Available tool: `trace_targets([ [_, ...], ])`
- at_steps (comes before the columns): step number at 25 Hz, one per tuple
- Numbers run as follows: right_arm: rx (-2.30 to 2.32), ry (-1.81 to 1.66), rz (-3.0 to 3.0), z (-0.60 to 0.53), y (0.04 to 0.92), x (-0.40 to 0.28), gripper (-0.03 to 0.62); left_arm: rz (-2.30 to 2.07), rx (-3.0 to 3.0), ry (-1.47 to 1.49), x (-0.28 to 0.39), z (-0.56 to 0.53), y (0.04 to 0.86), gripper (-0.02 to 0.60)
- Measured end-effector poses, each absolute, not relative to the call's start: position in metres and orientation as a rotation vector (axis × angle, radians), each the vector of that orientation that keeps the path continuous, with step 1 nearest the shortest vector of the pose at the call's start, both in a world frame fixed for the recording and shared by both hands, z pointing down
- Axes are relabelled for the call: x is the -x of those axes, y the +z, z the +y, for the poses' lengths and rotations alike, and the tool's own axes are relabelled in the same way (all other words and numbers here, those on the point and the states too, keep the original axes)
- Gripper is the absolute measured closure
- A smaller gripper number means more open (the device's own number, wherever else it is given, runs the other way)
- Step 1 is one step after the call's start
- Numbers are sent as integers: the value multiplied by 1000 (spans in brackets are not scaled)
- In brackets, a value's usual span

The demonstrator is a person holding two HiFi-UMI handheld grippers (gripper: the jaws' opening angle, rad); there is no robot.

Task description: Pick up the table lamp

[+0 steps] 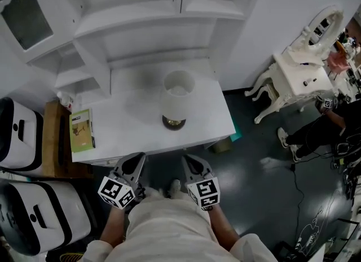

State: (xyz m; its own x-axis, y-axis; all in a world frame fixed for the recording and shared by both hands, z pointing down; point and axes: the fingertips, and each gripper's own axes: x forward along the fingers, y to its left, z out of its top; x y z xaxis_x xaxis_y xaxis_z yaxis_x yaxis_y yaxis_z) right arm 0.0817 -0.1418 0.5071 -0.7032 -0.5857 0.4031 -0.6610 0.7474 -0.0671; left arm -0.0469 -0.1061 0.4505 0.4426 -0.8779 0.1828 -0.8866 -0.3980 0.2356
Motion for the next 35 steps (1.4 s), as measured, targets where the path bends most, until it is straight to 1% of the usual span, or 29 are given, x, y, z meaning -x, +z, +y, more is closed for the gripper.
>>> trace_targets([
  [10, -892, 256, -2552, -170, 550, -61, 580, -1520, -2362, 58, 49, -114, 465, 572],
  [14, -920, 300, -2535, -186, 569, -53, 576, -1499, -2344, 79, 54, -118, 475, 572],
  [15, -930, 312, -2530, -190, 573, -52, 564, -1494, -2343, 84, 56, -118, 476, 572],
  [18, -950, 333, -2528, -204, 587, -48, 497, -1496, -2336, 88, 62, -121, 482, 572],
  [21, -961, 362, -2527, -218, 598, -43, 457, -1485, -2315, 75, 65, -125, 489, 572],
  [29, -993, 557, -2577, -242, 620, -23, 371, -1420, -2314, 87, 73, -119, 506, 572],
  [35, -1032, 537, -2564, -272, 635, -14, 312, -1379, -2320, 102, 84, -124, 516, 572],
])
